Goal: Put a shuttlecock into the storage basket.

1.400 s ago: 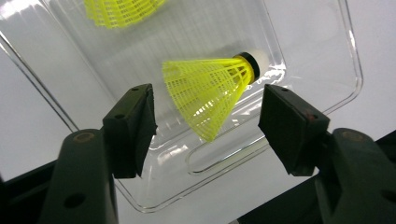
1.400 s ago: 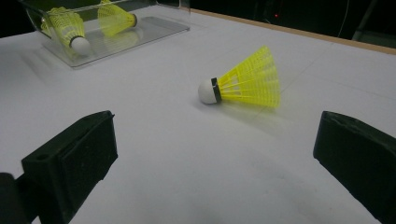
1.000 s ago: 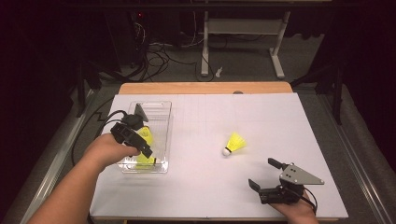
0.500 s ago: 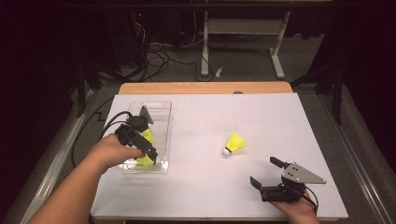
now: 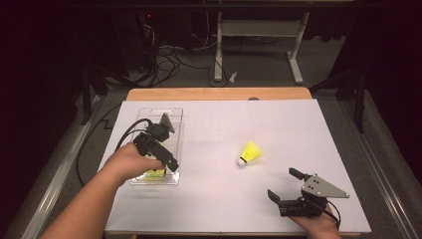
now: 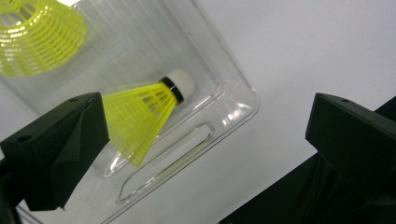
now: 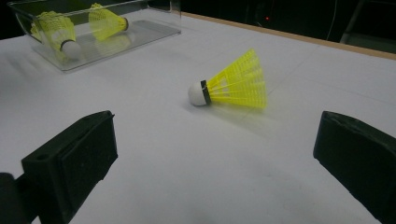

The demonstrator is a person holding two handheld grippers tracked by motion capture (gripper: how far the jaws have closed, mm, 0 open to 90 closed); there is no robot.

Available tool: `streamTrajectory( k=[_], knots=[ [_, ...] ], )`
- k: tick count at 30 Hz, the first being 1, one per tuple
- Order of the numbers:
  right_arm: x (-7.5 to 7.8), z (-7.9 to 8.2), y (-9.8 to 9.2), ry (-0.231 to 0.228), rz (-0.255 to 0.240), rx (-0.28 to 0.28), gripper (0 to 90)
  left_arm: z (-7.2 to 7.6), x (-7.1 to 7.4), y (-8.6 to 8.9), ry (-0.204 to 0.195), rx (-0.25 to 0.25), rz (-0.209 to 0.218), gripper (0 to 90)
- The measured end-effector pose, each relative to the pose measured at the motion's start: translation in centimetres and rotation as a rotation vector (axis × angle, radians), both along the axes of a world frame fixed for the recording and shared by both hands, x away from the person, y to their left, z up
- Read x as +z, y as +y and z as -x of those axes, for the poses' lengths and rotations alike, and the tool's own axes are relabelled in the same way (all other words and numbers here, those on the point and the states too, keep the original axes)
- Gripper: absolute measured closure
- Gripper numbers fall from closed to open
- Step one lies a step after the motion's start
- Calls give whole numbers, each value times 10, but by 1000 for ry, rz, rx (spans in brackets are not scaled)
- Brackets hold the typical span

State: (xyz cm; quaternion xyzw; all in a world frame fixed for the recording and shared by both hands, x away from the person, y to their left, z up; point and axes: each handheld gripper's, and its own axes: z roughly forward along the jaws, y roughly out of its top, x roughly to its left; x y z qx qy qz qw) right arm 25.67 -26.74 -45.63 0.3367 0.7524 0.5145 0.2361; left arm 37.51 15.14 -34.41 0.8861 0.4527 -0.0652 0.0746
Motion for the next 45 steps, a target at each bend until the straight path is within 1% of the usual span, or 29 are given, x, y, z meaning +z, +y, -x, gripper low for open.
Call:
streamTrajectory(
  k=[5,14,17,25,29,35,37,45],
  knots=[
    [0,0,-4,1,-6,-10,0,1,1,-10,-7,-17,8,7],
    [1,1,-3,-1,-9,-14,0,4,1,-29,-21,-44,25,7],
    [1,0,-4,8,-15,-17,0,5,1,-35,-24,-54,27,7],
    [1,-1,-5,15,-16,-21,0,6,0,-50,-22,-73,34,7],
    [1,0,-5,17,-13,-24,0,7,0,-60,-25,-94,32,8],
    [1,0,-6,14,-9,-24,0,10,-1,-75,-26,-120,47,8],
    [2,0,-6,7,-7,-23,0,10,-2,-79,-24,-126,51,8],
    [2,0,-7,9,-11,-27,0,11,-7,-95,-22,-152,70,8]
  ],
)
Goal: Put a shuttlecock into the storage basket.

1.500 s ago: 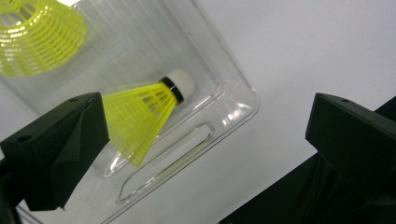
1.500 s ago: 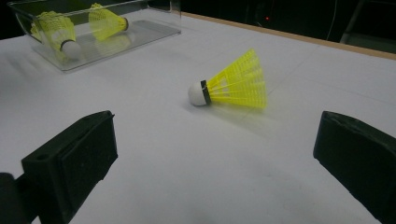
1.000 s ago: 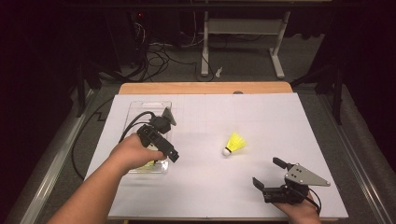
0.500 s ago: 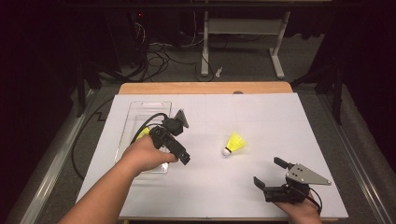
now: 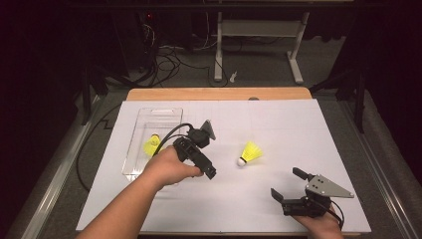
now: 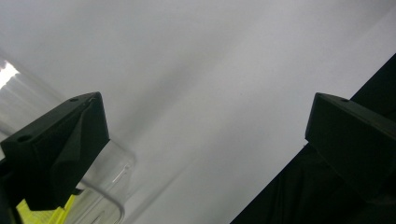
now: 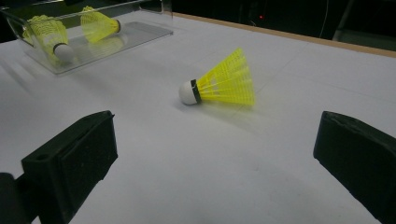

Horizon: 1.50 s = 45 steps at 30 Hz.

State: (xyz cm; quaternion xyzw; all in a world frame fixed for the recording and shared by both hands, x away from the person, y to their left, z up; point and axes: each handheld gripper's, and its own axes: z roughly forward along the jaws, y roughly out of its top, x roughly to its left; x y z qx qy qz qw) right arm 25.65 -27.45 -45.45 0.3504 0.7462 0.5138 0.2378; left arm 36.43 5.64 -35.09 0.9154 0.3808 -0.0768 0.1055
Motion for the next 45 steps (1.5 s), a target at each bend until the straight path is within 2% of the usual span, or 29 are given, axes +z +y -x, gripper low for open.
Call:
streamTrajectory(
  k=[17,27,36,41,45],
  knots=[
    [-1,-1,-1,1,-3,3,0,-3,-17,-29,-13,-50,38,8],
    [0,-1,-1,0,-7,2,0,-16,-24,-42,-36,-49,41,22],
    [-1,-2,-2,0,-4,3,0,-24,-27,-58,-56,-75,48,18],
    [-1,-2,-1,4,-5,6,0,-30,-35,-65,-58,-78,46,10],
    [-1,-2,-1,3,-5,7,0,-34,-44,-71,-52,-80,68,18]
  ],
)
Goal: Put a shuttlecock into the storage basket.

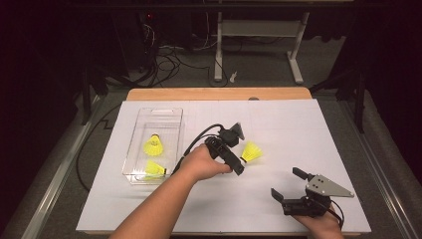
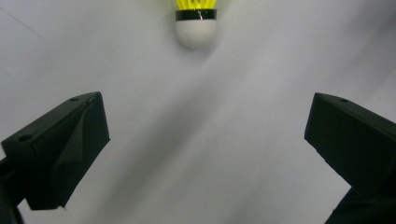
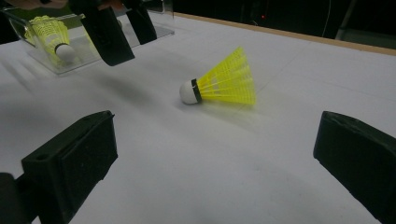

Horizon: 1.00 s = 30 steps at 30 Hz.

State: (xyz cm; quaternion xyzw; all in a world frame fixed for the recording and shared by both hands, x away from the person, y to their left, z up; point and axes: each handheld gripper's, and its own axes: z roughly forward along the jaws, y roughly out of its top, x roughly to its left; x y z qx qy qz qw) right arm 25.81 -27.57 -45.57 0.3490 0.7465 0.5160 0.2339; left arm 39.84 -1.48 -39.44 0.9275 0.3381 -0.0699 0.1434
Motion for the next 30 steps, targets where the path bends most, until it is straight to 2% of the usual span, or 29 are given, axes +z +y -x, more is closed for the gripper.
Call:
streamTrajectory(
  k=[6,10,15,22,25,30],
  knots=[
    [-1,0,-1,4,-4,-1,0,-8,-7,-7,-1,-1,-8,23],
    [-1,0,-1,3,-4,1,0,-12,-4,-9,-8,-2,-17,24],
    [-1,-1,-1,4,-5,2,0,-14,-3,-13,-25,1,-4,42],
    [-1,-1,-1,7,-8,5,0,-19,-14,-17,-20,14,3,163],
    [-1,-1,-1,7,-7,8,0,-20,-19,-19,-18,17,26,213],
    [-1,-1,-2,10,-10,8,0,-19,-26,-24,-33,16,36,306]
  ],
)
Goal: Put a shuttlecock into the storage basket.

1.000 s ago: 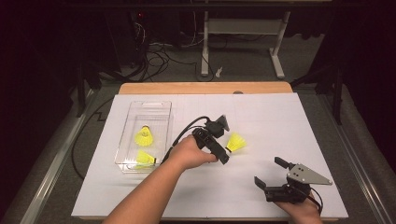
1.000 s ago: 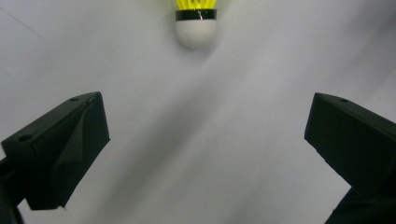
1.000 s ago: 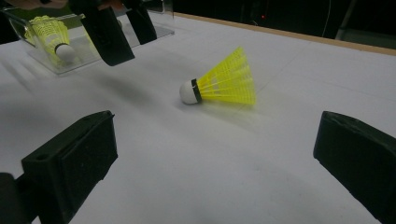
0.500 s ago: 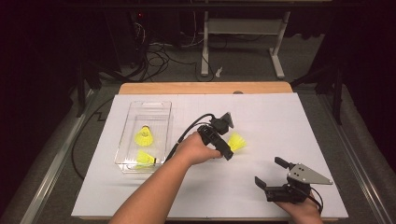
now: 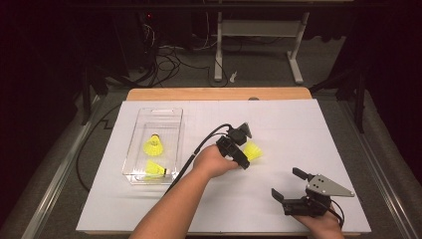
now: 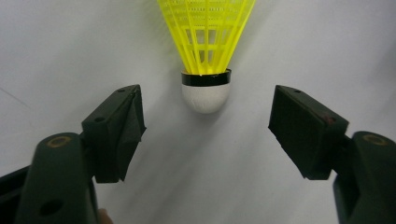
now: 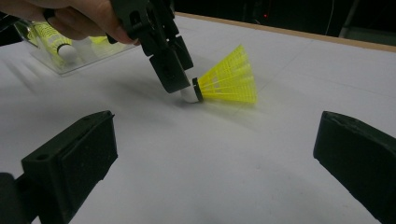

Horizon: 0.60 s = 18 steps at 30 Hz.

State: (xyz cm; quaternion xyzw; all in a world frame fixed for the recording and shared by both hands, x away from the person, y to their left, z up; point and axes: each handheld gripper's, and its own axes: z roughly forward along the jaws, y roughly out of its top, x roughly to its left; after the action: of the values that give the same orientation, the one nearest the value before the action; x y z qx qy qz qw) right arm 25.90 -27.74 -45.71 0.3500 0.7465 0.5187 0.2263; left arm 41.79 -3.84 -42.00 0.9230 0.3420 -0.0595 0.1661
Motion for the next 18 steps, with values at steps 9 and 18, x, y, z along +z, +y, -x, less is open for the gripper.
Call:
streamTrajectory(
  k=[9,18],
  knots=[
    [0,0,0,1,0,0,0,0,-6,-4,0,6,-3,466],
    [0,0,0,0,-2,2,0,-1,-10,-6,16,14,-12,581]
  ],
)
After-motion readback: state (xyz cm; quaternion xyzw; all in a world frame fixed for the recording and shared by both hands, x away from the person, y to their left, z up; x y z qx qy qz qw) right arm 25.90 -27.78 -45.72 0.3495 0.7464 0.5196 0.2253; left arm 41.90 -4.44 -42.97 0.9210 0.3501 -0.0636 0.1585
